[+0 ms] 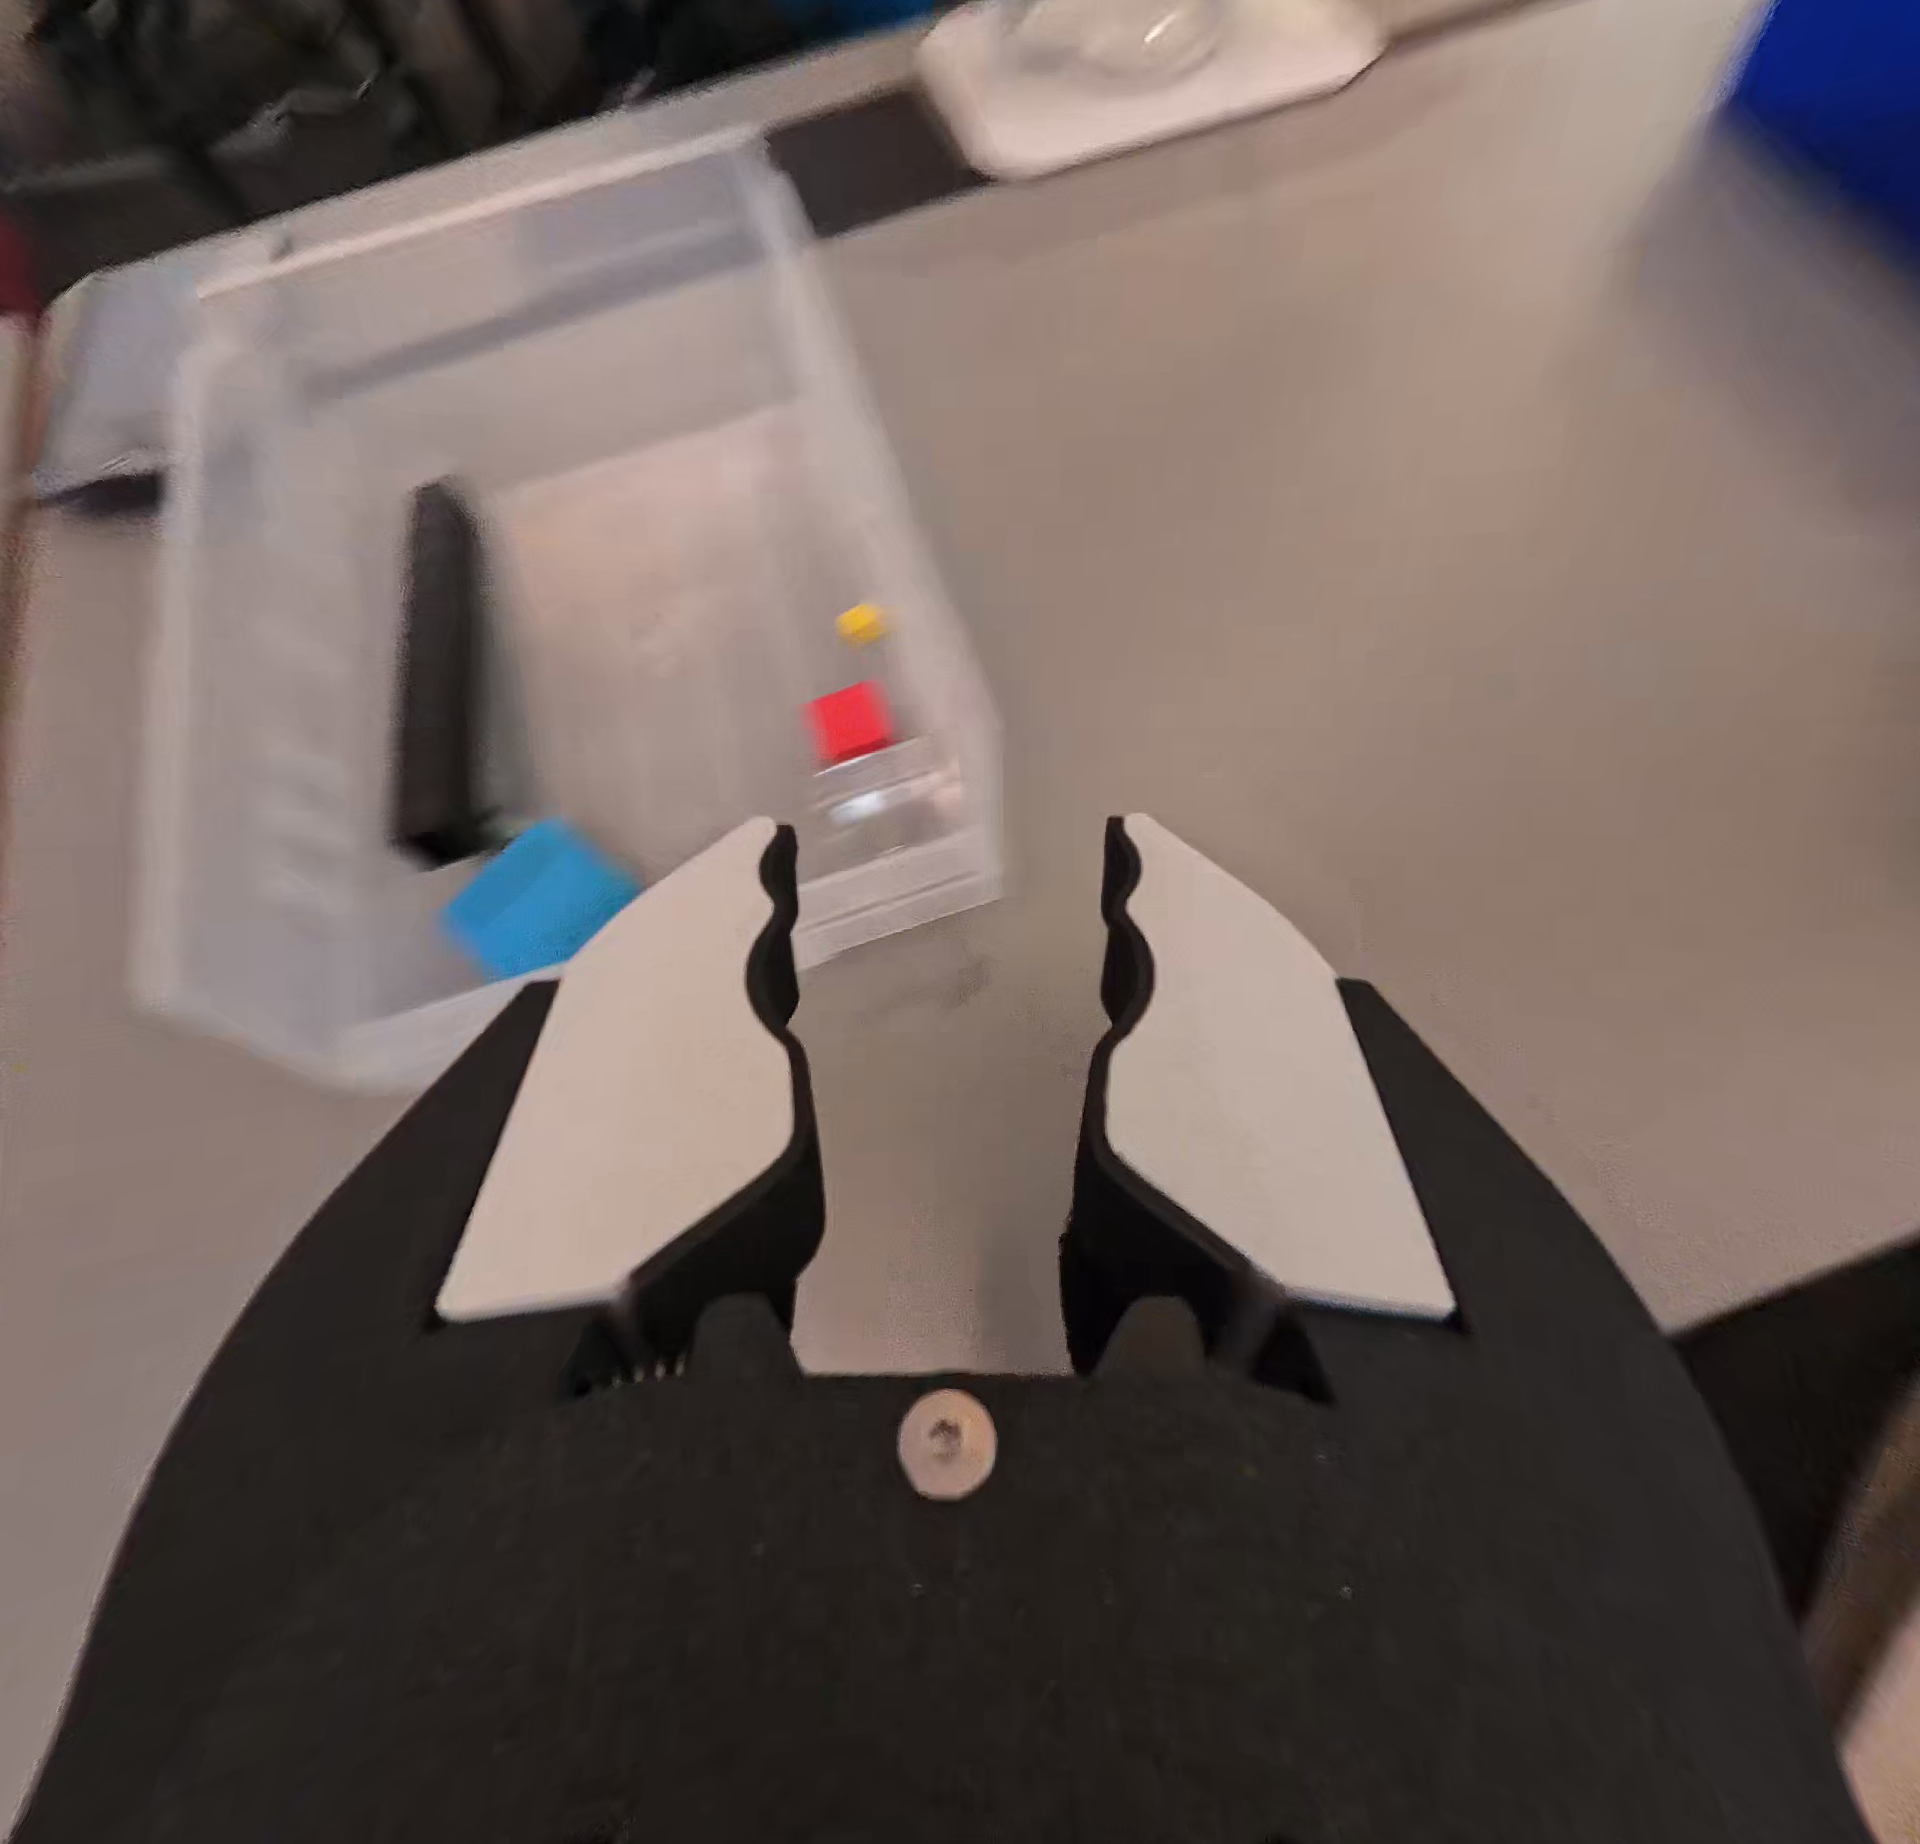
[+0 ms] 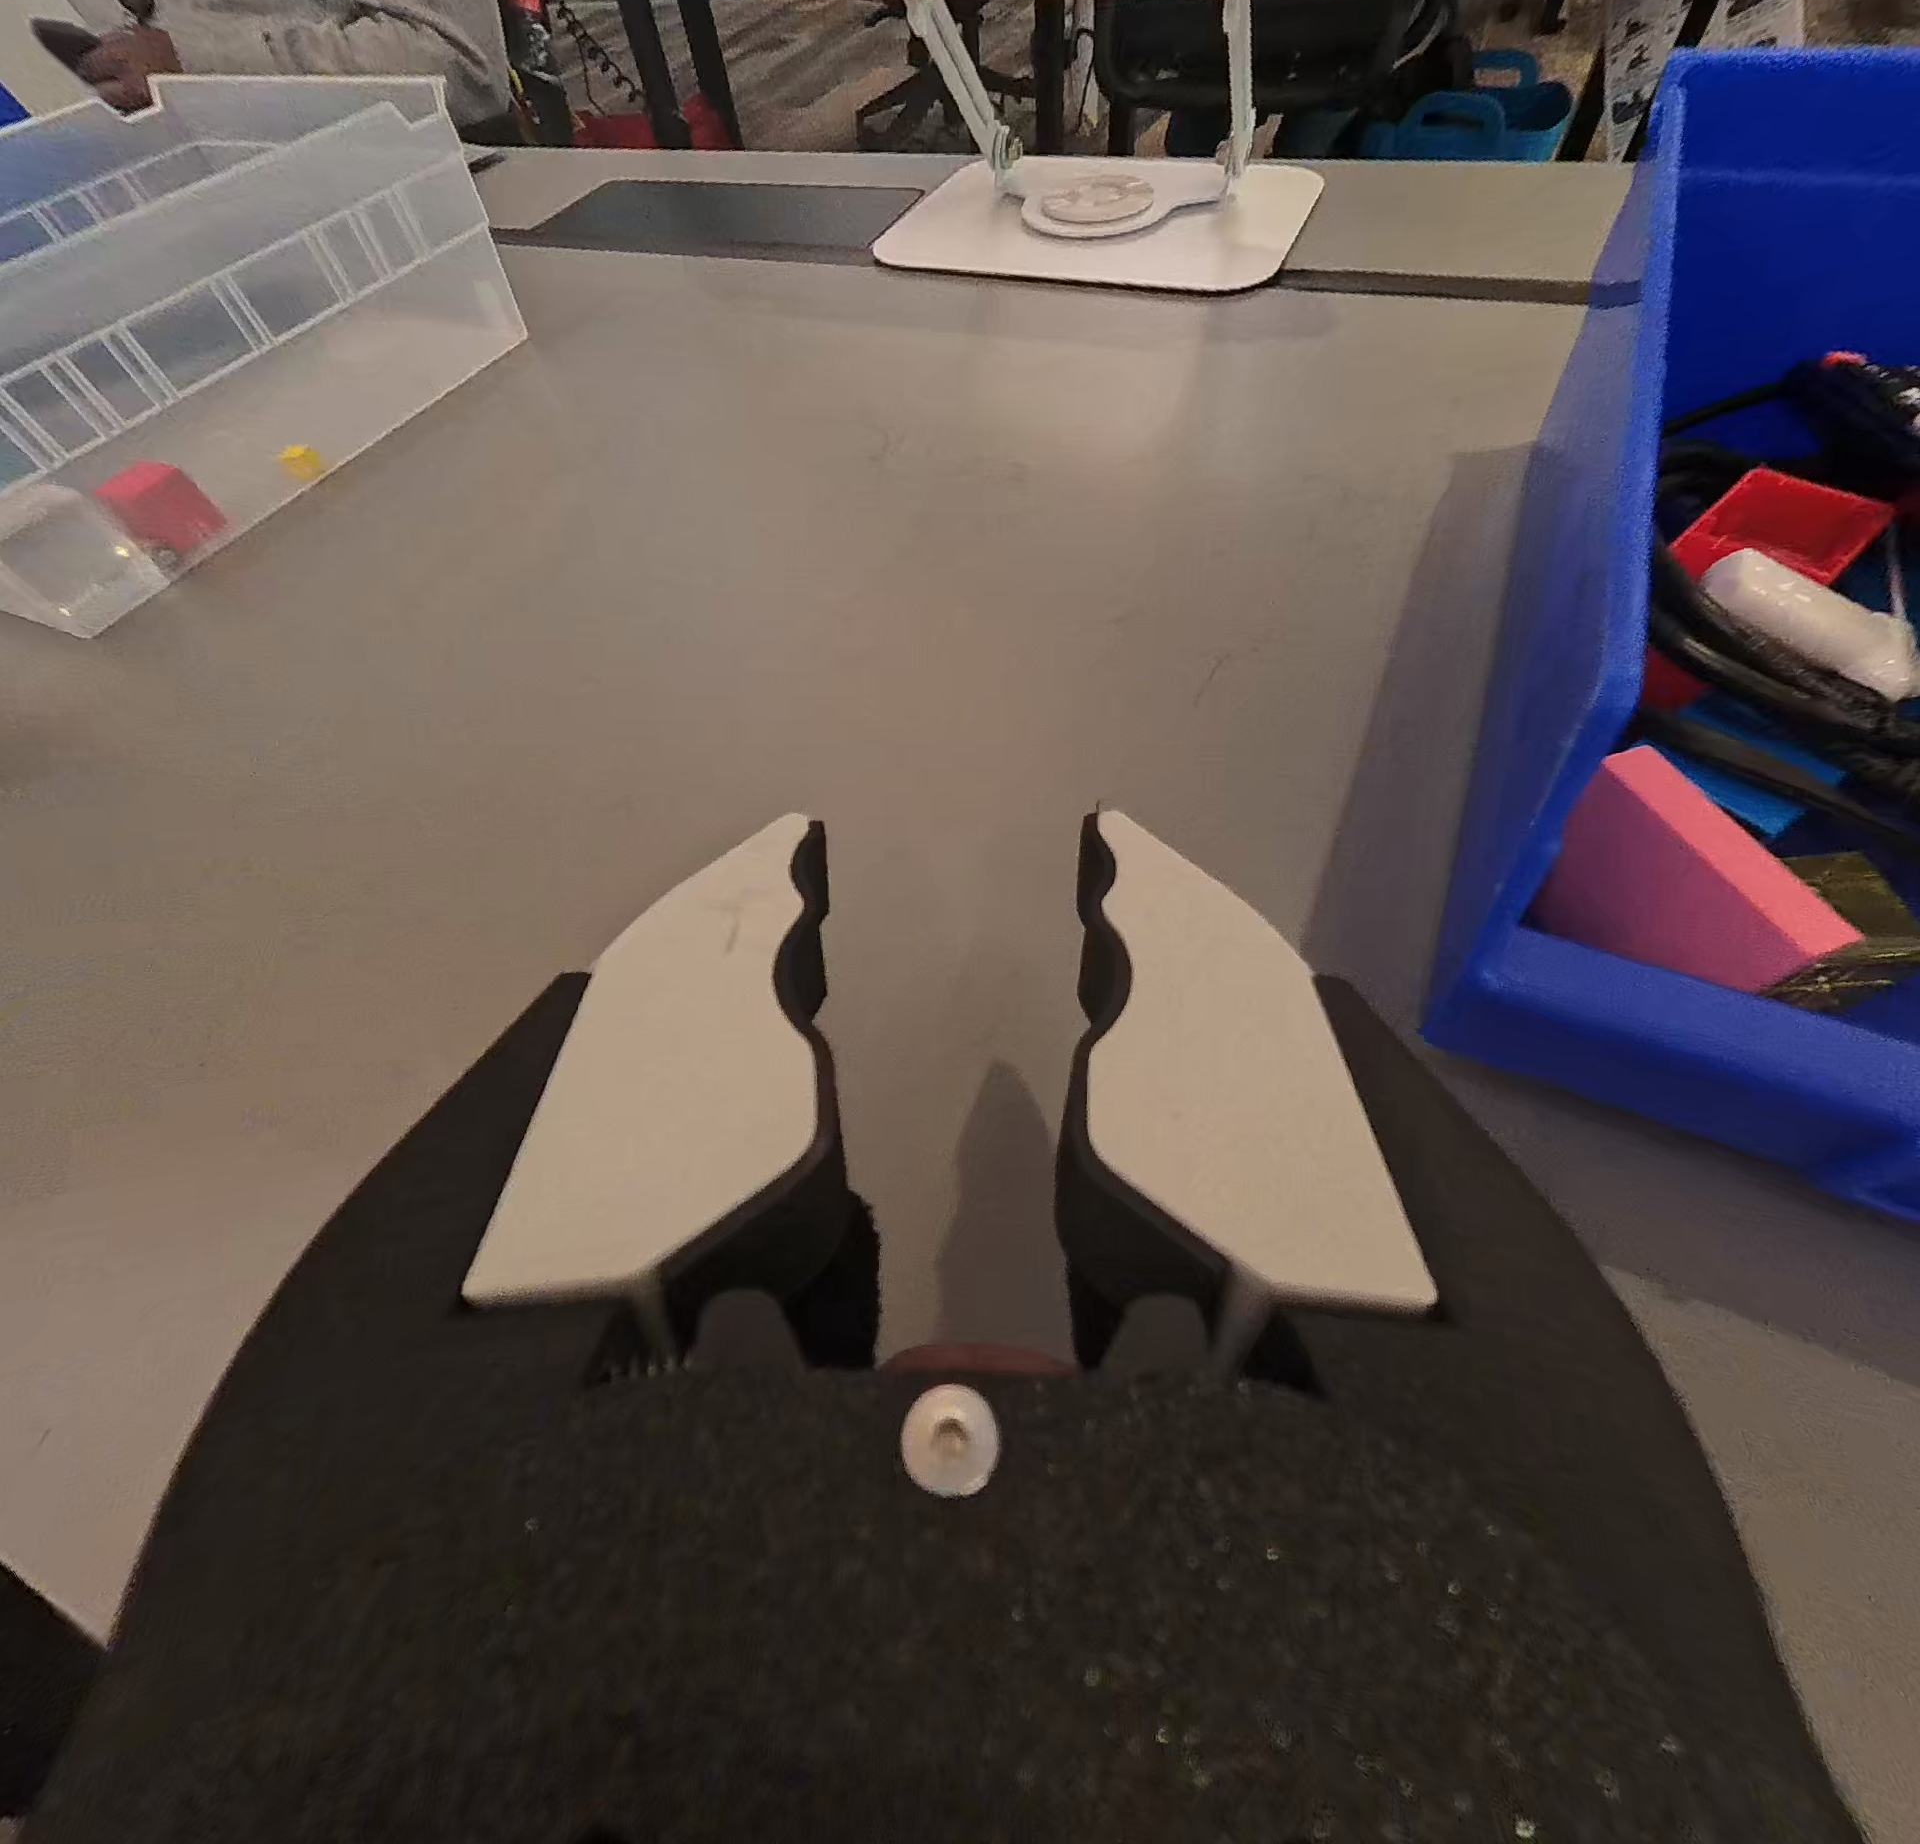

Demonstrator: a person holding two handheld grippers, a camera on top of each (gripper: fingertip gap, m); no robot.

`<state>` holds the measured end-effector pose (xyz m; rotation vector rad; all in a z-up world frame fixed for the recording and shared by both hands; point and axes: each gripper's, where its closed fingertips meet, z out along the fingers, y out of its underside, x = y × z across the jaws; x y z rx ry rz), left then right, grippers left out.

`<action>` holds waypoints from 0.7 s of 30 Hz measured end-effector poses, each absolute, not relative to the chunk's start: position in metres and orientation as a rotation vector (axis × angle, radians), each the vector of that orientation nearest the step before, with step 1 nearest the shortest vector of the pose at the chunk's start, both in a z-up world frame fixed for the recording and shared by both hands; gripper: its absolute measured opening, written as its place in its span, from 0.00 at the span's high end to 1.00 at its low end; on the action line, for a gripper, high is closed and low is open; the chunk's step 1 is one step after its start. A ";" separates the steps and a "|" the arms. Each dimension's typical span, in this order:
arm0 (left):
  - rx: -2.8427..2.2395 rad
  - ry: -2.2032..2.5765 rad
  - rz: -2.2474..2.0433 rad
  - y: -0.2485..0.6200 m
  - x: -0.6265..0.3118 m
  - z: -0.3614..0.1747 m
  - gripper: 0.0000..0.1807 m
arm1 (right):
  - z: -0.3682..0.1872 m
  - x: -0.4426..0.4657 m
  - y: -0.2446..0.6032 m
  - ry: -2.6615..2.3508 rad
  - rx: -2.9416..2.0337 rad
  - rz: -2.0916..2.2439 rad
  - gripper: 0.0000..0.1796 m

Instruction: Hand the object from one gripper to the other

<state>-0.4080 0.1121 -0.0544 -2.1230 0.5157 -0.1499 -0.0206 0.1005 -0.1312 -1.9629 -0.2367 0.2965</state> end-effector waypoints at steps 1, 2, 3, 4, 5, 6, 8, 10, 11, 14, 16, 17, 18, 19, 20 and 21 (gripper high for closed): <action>-2.189 0.510 -0.072 0.120 -0.431 -0.060 0.69 | -0.132 -0.022 0.101 -0.236 -1.967 0.311 0.75; -2.254 0.532 -0.017 0.127 -0.448 -0.067 0.69 | -0.133 -0.024 0.101 -0.237 -1.971 0.324 0.75; -2.301 0.561 0.024 0.136 -0.460 -0.072 0.69 | -0.134 -0.025 0.100 -0.239 -1.977 0.333 0.75; -2.336 0.598 0.049 0.146 -0.468 -0.078 0.70 | -0.135 -0.026 0.100 -0.242 -1.981 0.337 0.75; -2.368 0.651 0.053 0.155 -0.471 -0.083 0.70 | -0.135 -0.027 0.100 -0.245 -1.983 0.340 0.75; -2.384 0.733 0.027 0.164 -0.469 -0.088 0.70 | -0.135 -0.028 0.101 -0.248 -1.983 0.345 0.75; -2.367 0.989 -0.078 0.178 -0.454 -0.098 0.72 | -0.135 -0.030 0.101 -0.258 -1.977 0.358 0.75; -2.334 1.236 -0.149 0.188 -0.446 -0.109 0.73 | -0.134 -0.030 0.101 -0.265 -1.971 0.366 0.75; -2.332 1.323 -0.167 0.195 -0.446 -0.116 0.74 | -0.134 -0.030 0.101 -0.266 -1.968 0.369 0.75; -2.369 1.488 -0.262 0.211 -0.444 -0.132 0.75 | -0.136 -0.029 0.103 -0.255 -1.971 0.388 0.75; -2.374 1.559 -0.371 0.216 -0.436 -0.138 0.75 | -0.138 -0.030 0.106 -0.239 -1.980 0.411 0.75; -2.361 1.593 -0.433 0.216 -0.431 -0.140 0.75 | -0.139 -0.030 0.107 -0.230 -1.985 0.423 0.75; -2.341 1.638 -0.495 0.214 -0.426 -0.141 0.76 | -0.140 -0.031 0.109 -0.221 -1.990 0.435 0.75; -2.319 1.691 -0.535 0.212 -0.423 -0.142 0.76 | -0.141 -0.032 0.110 -0.215 -1.994 0.446 0.75; -2.296 1.740 -0.540 0.211 -0.421 -0.145 0.77 | -0.142 -0.033 0.111 -0.211 -1.999 0.457 0.75; -2.272 1.781 -0.525 0.212 -0.420 -0.149 0.78 | -0.142 -0.034 0.112 -0.210 -1.999 0.468 0.75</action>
